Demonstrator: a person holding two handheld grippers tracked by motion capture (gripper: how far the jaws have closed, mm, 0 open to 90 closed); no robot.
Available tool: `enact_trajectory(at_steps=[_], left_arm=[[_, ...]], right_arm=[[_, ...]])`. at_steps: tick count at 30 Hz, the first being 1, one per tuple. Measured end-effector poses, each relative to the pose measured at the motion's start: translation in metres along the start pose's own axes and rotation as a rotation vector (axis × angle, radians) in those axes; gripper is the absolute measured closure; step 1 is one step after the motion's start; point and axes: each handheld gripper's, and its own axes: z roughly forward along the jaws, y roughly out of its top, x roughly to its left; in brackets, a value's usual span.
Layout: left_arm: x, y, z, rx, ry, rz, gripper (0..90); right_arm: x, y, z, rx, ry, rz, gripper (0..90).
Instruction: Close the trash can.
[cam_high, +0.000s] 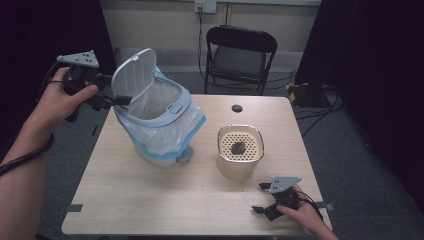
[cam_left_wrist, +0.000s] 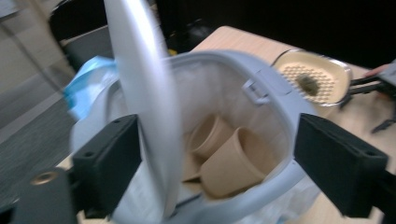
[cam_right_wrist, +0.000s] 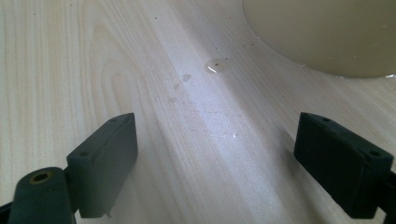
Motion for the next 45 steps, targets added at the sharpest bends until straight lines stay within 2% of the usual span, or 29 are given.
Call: enact_trajectory(at_steps=[1,3,5,8,9,11,12,15,16,17,18,19,21,23,25,26,27,31,32,34,35,36,37,39,40,41,43,45], left_arm=[[0.0,0.0,0.0,0.0,0.0,0.0,14.8],[-0.01,0.009,0.012,0.023,-0.044,0.024,14.8],[-0.016,0.014,0.021,0.044,-0.067,0.035,14.9],[-0.021,0.018,0.03,0.041,-0.088,0.028,15.0],[-0.026,0.022,0.039,0.04,-0.119,0.005,15.0],[-0.03,0.026,0.048,0.073,-0.132,0.012,15.6],[-0.031,0.027,0.053,0.088,-0.135,0.009,17.3],[-0.032,0.028,0.066,0.117,-0.149,-0.012,35.2],[-0.032,0.028,0.066,0.117,-0.149,-0.012,40.3],[-0.032,0.028,0.072,0.127,-0.138,-0.022,40.3],[-0.031,0.029,0.076,0.146,-0.124,-0.02,47.5],[-0.029,0.028,0.083,0.151,-0.107,-0.046,54.8],[-0.027,0.028,0.09,0.168,-0.072,-0.047,59.8],[-0.024,0.028,0.095,0.151,-0.052,-0.055,61.5],[-0.021,0.03,0.097,0.163,-0.015,-0.027,65.2],[-0.021,0.03,0.097,0.163,-0.015,-0.027,65.2],[-0.02,0.03,0.1,0.162,0.01,-0.016,67.3],[-0.022,0.029,0.105,0.165,0.029,0.002,69.7],[-0.024,0.029,0.105,0.161,0.033,-0.004,69.7],[-0.026,0.031,0.105,0.182,0.036,0.013,68.7],[-0.027,0.033,0.105,0.198,0.056,0.018,59.6],[-0.028,0.033,0.105,0.209,0.091,0.007,45.6],[-0.029,0.033,0.102,0.215,0.099,0.013,36.2],[-0.032,0.031,0.095,0.175,0.085,0.013,34.2],[-0.034,0.03,0.092,0.161,0.084,0.0,31.2],[-0.037,0.028,0.087,0.158,0.082,0.002,25.3],[-0.043,0.025,0.078,0.136,0.069,0.006,20.9],[-0.05,0.021,0.068,0.103,0.047,-0.018,18.6]], right_arm=[[0.0,0.0,0.0,0.0,0.0,0.0,13.1],[0.0,0.0,0.0,0.0,0.0,0.0,13.0],[0.0,0.0,0.0,0.003,-0.003,0.0,13.1],[0.0,0.0,0.0,0.003,-0.002,0.0,13.0],[0.0,0.0,0.0,0.002,-0.003,0.0,13.0],[0.0,0.0,0.0,0.002,-0.003,0.0,13.0],[0.0,0.0,0.0,0.003,-0.002,-0.001,13.0],[0.0,0.0,0.0,0.003,-0.002,-0.001,13.0],[0.0,0.0,0.0,0.003,-0.002,-0.001,13.0],[0.0,0.0,0.0,0.003,-0.003,0.0,13.0],[0.0,0.0,0.0,0.003,-0.002,0.0,13.0],[0.0,0.0,0.0,0.0,0.001,0.0,13.0],[0.0,0.0,0.0,0.0,0.001,0.0,13.0],[0.0,0.0,0.0,0.0,0.001,-0.001,13.0],[0.0,0.0,0.0,0.0,0.001,0.001,13.0],[0.0,0.0,0.0,0.0,0.001,0.001,13.0],[0.001,0.0,-0.001,0.002,0.002,0.004,13.0],[0.002,-0.001,-0.002,0.003,0.0,0.0,13.0],[0.002,-0.002,-0.002,0.004,0.0,0.001,13.0],[0.002,-0.002,-0.002,0.004,0.001,0.002,13.0],[0.002,-0.002,-0.002,0.005,0.0,0.002,13.0],[0.002,-0.002,-0.002,0.005,0.0,0.002,12.9],[0.002,-0.002,-0.002,0.004,0.001,0.002,13.0],[0.002,-0.002,-0.002,0.004,0.001,0.002,12.9],[0.002,-0.002,-0.002,0.003,0.002,0.003,12.9],[0.002,-0.002,-0.002,0.004,0.001,0.003,12.9],[0.002,-0.002,-0.002,0.005,0.0,0.001,12.9],[0.002,-0.002,-0.002,0.005,0.0,0.001,12.9]])
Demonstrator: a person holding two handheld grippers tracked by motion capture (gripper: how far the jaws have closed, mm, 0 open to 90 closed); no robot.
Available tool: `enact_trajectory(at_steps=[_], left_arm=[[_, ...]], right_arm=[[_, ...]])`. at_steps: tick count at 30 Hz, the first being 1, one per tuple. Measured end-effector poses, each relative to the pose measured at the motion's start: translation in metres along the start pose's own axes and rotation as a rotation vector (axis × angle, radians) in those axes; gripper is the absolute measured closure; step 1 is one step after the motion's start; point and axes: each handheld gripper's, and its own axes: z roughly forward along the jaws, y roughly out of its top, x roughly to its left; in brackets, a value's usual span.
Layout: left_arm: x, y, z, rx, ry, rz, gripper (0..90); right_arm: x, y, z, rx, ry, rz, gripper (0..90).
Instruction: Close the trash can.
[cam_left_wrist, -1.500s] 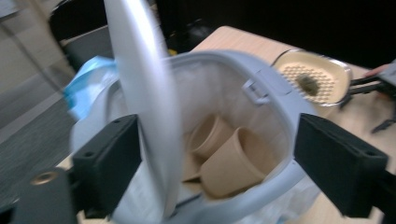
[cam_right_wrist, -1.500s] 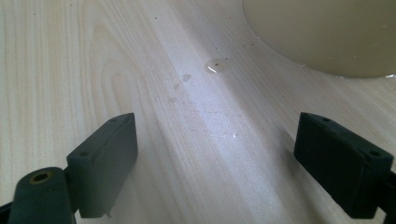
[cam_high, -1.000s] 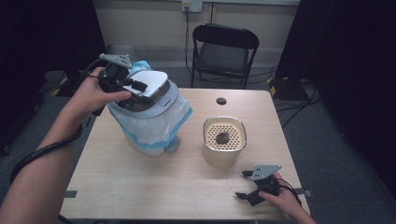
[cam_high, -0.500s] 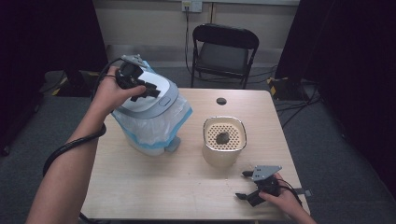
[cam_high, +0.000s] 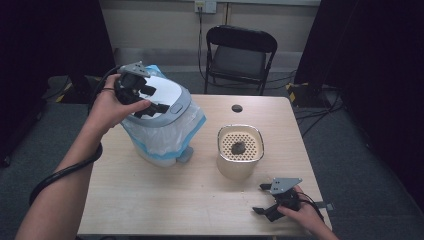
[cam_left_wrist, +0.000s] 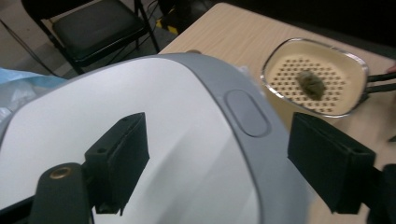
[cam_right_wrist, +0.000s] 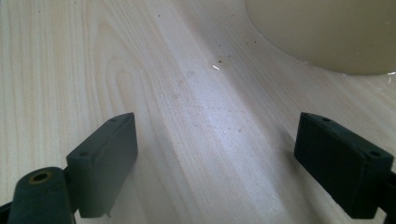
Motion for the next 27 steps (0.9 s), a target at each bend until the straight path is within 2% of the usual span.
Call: enact_trajectory(at_steps=[4,8,12,15,17,19,22,27], left_arm=[[-0.01,-0.018,-0.017,0.0,-0.009,-0.014,16.1],[-0.018,-0.038,-0.029,-0.013,-0.014,-0.052,16.1],[-0.028,-0.057,-0.037,-0.031,-0.022,-0.06,16.2],[-0.038,-0.076,-0.041,-0.054,-0.02,-0.072,16.2],[-0.046,-0.088,-0.041,-0.064,-0.022,-0.074,16.2],[-0.052,-0.098,-0.038,-0.049,-0.025,-0.068,16.2],[-0.061,-0.115,-0.029,-0.039,-0.038,-0.064,16.2],[-0.069,-0.14,-0.011,-0.047,-0.068,-0.081,16.3]], right_arm=[[0.0,0.0,0.0,-0.001,-0.003,-0.003,12.9],[0.0,0.0,0.0,-0.002,-0.002,-0.004,12.9],[0.0,0.0,0.0,-0.002,-0.002,-0.002,12.9],[0.0,0.0,0.0,-0.002,-0.002,-0.004,13.0],[0.0,0.0,0.0,-0.002,-0.002,-0.003,12.9],[0.0,0.0,0.0,-0.001,-0.002,-0.002,12.9],[0.0,0.0,0.0,-0.001,-0.001,-0.003,12.9],[0.0,0.0,0.0,-0.001,0.0,-0.004,12.9]])
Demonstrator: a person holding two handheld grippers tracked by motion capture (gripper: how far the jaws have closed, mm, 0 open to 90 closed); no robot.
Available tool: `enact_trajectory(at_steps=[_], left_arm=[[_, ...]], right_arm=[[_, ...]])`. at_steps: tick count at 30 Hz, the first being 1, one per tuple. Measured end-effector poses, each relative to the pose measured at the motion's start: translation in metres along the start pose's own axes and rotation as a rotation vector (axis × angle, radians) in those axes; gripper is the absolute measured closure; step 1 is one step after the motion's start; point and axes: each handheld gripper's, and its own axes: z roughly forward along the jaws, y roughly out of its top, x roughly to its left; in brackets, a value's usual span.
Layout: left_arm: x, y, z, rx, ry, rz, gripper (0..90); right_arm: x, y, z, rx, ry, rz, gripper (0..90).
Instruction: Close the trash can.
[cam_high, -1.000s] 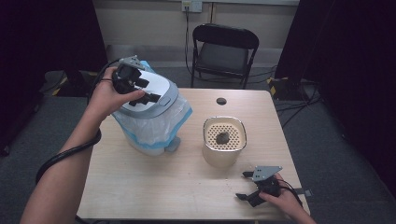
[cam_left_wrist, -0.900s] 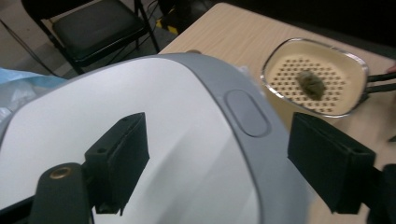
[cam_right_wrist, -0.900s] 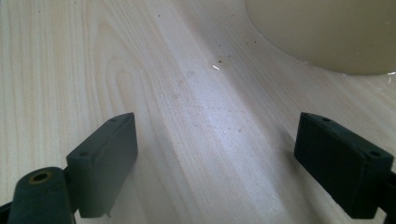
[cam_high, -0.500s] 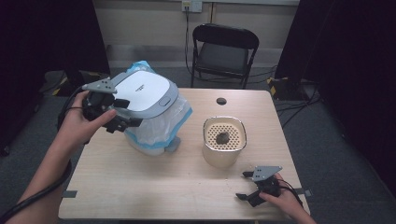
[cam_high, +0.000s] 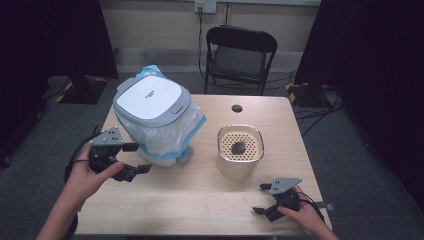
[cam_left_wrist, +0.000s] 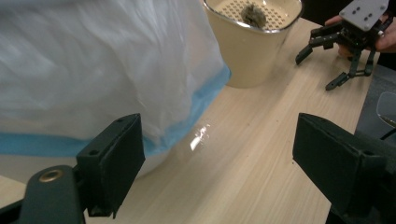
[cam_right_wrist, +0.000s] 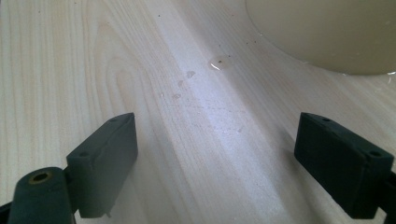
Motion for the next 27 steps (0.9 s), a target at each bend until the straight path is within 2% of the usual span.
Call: enact_trajectory(at_steps=[4,10,12,21,27], left_arm=[[-0.004,-0.017,0.015,0.004,-0.019,0.008,16.3],[-0.01,-0.04,0.038,0.001,-0.051,-0.006,16.1],[-0.011,-0.046,0.045,0.006,-0.064,0.002,16.1],[-0.018,-0.07,0.073,0.008,-0.089,-0.009,16.0],[-0.021,-0.084,0.091,0.045,-0.093,-0.002,16.0]], right_arm=[[0.0,0.0,0.0,0.001,0.0,0.001,12.9],[0.0,0.0,0.0,0.0,0.0,0.0,12.9],[0.0,0.0,0.0,0.001,0.0,0.001,12.9],[0.0,0.0,0.0,0.001,0.0,0.001,12.9],[0.0,0.0,0.0,0.0,0.0,0.0,12.9]])
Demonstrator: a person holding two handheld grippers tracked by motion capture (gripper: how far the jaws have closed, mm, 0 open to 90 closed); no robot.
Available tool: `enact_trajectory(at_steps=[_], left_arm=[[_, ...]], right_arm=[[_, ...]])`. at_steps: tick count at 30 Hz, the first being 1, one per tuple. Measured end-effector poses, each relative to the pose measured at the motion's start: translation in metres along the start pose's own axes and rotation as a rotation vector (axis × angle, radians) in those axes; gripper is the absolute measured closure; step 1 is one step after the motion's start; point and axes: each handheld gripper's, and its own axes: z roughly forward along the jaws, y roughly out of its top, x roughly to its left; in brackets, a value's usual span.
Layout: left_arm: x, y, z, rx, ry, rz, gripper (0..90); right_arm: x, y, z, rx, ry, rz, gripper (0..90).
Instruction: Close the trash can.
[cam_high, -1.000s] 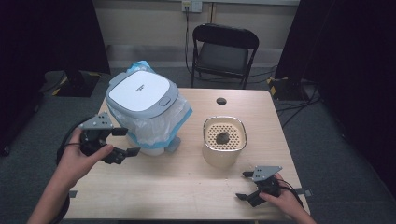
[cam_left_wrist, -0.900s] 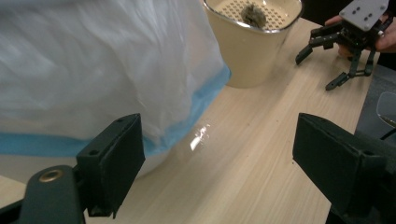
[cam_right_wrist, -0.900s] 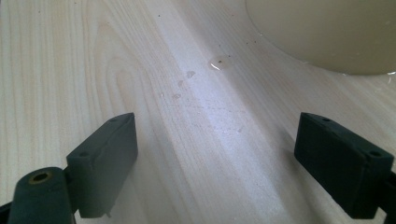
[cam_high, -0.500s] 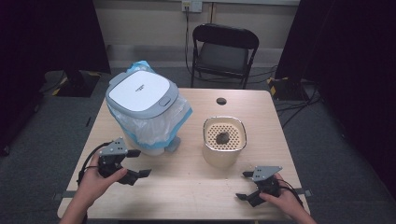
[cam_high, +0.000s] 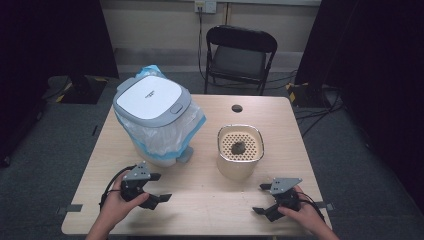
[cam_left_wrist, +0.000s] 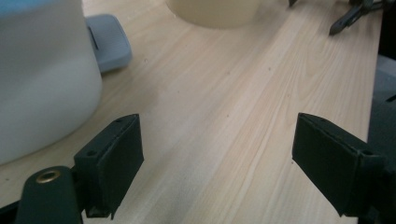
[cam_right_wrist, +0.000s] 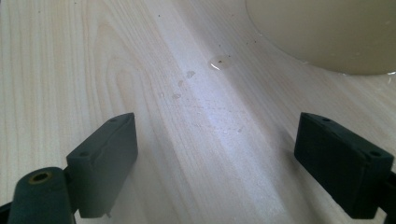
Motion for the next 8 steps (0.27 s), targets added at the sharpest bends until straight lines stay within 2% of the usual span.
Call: enact_trajectory(at_steps=[2,5,8], left_arm=[[-0.002,-0.001,0.005,0.012,-0.007,0.005,16.0],[-0.005,-0.002,0.013,0.037,-0.021,0.04,16.1],[-0.009,-0.001,0.021,0.039,-0.048,0.069,16.2]], right_arm=[[0.0,0.0,0.0,0.001,-0.001,0.002,12.9],[0.0,0.0,0.0,0.001,-0.001,0.001,12.6],[0.0,0.001,0.001,0.002,0.0,-0.002,11.6]])
